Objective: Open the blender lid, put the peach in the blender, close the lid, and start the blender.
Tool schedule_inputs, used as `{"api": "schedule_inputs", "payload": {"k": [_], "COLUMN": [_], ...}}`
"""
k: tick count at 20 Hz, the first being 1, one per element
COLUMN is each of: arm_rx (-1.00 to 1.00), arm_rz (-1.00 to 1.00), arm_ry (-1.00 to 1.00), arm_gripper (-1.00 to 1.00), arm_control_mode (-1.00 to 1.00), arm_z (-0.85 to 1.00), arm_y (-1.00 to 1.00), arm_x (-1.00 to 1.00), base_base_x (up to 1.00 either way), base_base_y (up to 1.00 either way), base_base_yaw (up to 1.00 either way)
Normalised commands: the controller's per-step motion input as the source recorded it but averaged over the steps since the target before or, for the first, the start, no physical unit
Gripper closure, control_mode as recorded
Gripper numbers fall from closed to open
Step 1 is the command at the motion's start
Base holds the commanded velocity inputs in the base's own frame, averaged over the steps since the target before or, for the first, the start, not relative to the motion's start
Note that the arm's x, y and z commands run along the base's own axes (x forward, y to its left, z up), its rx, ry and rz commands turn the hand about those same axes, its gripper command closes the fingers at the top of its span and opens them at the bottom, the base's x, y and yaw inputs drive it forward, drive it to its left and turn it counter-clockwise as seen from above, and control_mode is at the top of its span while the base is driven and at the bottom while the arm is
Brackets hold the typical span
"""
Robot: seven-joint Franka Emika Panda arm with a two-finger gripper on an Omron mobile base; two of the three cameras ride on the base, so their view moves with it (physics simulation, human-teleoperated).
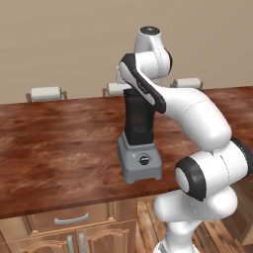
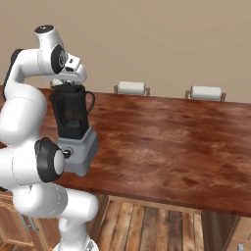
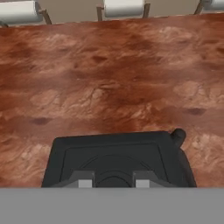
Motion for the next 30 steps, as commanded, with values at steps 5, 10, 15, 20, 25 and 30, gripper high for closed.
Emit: {"api": "schedule_inputs", "payload": {"k": [5,10,15,20,25,30], "arm_rx": [0.0,0.0,0.0,0.0,0.0,0.0], "arm_rz": [-0.01,0.0,0.0,0.0,0.0,0.0], "arm_ry": [-0.1,-0.24,-0.26,-0.17,0.0,0.02], "arm_gripper": [1.0,1.0,1.0,1.0,1.0,1.0], "arm_control_mode": [-1.0,-1.0,-1.0,-1.0,-1.0,-1.0], "arm_z": [-0.12,-0.2,-0.2,-0.28,-0.07,0.0], "arm_y": [-0.01,-0.08,-0.1,-0.02,0.0,0.0], "arm_x": [0.06,-0.09,-0.1,-0.01,0.06,0.09], "base_base_x": [0.0,0.0,0.0,0.0,0.0,0.0], "base_base_y": [0.0,0.0,0.0,0.0,0.0,0.0], "base_base_yaw": [0.0,0.0,0.0,0.0,0.0,0.0]}}
